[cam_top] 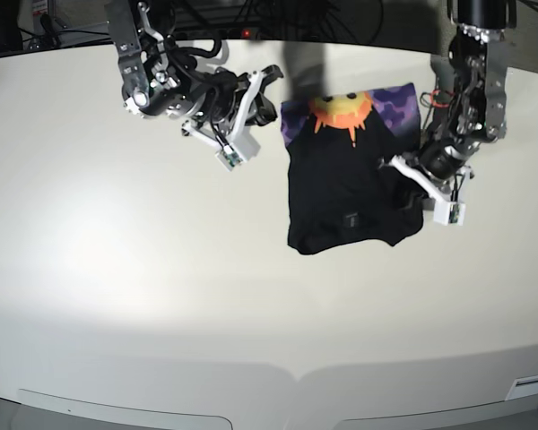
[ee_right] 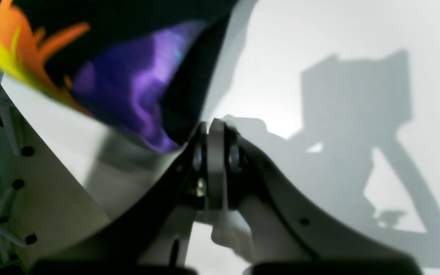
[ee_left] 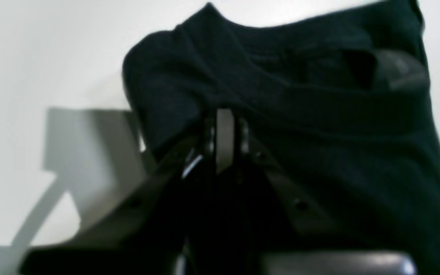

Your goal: Fold the T-shirt properly

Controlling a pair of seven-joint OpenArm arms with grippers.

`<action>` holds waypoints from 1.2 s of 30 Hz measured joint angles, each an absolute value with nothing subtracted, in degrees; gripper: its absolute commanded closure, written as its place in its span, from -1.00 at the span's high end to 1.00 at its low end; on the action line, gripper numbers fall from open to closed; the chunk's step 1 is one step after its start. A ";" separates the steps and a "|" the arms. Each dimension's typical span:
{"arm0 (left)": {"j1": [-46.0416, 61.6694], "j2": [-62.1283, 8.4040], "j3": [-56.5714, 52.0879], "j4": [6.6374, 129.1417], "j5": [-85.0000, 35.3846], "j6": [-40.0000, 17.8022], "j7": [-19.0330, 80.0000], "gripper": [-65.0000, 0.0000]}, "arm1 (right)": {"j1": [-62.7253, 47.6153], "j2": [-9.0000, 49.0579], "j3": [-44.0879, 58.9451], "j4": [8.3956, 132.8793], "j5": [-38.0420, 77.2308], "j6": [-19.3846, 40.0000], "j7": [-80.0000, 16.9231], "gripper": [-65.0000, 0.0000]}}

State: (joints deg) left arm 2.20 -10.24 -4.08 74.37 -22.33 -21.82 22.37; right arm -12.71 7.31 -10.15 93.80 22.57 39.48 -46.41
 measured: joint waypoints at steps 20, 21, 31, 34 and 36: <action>14.13 -18.72 -9.85 102.41 -34.76 -21.43 34.13 -1.00 | -14.61 7.25 -4.95 114.37 22.63 39.77 -53.23 -1.00; 16.47 -18.68 -11.62 103.66 -35.14 -21.37 32.58 -1.00 | -15.46 7.25 -3.18 115.79 22.65 39.77 -53.01 -1.00; 39.11 -18.28 -26.26 110.24 -39.13 -24.67 28.80 -1.00 | -28.51 7.22 17.72 123.44 29.89 39.75 -53.49 -1.00; 45.82 -18.39 -30.46 110.15 -40.23 -24.45 28.58 -1.00 | -33.71 7.29 23.03 124.29 29.98 39.70 -53.45 -1.00; 49.58 -17.98 -32.32 110.15 -40.29 -25.52 28.51 -1.00 | -37.15 6.90 25.80 124.29 29.98 39.72 -53.67 -1.00</action>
State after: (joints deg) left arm 49.58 -17.98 -32.32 110.15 -40.29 -25.52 28.51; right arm -37.15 6.90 25.80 124.29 29.98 39.72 -53.67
